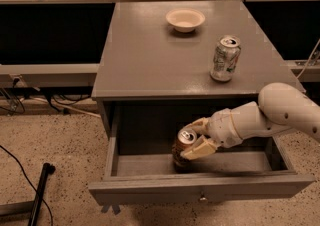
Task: Place orange can into top drawer
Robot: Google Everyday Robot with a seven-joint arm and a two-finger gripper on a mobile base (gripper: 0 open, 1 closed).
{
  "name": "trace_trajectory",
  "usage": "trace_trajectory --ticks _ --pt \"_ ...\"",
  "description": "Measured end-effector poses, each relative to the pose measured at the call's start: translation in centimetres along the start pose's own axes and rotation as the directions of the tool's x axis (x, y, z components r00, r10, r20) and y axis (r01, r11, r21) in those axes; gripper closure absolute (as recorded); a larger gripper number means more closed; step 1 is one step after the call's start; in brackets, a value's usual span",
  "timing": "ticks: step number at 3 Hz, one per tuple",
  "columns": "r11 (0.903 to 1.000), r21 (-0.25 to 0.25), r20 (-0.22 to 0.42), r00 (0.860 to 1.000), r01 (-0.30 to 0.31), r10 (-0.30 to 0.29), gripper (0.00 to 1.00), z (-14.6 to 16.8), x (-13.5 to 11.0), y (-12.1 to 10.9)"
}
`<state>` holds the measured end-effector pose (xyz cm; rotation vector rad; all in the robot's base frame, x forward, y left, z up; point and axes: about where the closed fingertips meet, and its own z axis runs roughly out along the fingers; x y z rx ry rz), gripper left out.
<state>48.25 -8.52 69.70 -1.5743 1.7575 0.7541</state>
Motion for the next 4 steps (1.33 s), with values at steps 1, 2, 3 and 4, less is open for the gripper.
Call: trace_trajectory --ticks 1,2,3,4 --pt "1.0 -0.003 0.0 1.0 0.001 -0.001 0.35 0.15 -0.05 0.06" --pt "1.0 -0.007 0.001 1.0 0.002 -0.002 0.12 0.31 -0.11 0.13" --pt "0.9999 -0.01 0.001 1.0 0.003 -0.003 0.0 0.44 -0.15 0.18" --pt "0.9999 -0.01 0.001 1.0 0.003 -0.003 0.0 0.44 -0.16 0.19"
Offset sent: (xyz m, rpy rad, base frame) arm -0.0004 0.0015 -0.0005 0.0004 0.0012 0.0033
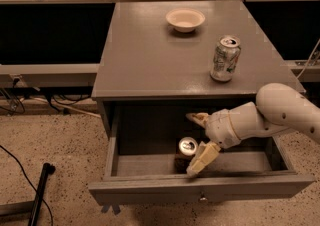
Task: Place orange can into top drawer
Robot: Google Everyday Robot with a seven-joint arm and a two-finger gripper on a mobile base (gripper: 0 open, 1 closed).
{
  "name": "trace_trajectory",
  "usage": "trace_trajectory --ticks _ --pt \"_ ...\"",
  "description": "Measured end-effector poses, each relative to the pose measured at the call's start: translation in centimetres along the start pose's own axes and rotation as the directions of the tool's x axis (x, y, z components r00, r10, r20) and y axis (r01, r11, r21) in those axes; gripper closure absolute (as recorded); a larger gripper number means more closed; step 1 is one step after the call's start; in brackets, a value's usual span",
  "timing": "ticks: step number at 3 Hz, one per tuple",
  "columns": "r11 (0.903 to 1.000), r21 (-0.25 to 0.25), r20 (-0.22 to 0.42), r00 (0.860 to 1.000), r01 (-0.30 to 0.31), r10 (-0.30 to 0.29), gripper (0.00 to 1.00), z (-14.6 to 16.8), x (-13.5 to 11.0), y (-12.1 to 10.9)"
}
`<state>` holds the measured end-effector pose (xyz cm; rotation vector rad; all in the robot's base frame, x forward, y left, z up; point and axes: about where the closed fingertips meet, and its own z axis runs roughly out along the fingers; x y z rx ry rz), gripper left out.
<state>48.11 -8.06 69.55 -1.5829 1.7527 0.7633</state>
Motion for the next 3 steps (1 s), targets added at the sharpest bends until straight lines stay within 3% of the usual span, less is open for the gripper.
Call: trace_trajectory --ticks 1,2,3 --pt "0.9997 0.008 -0.002 1.0 0.024 -0.024 0.0 -0.4 -0.7 0.6" --pt "0.9964 0.015 0.023 0.996 0.083 -0.083 0.0 -1.5 -2.4 2.4" --pt "0.9957 0.018 0.025 0.995 0.091 -0.092 0.0 -1.6 -2.5 2.6"
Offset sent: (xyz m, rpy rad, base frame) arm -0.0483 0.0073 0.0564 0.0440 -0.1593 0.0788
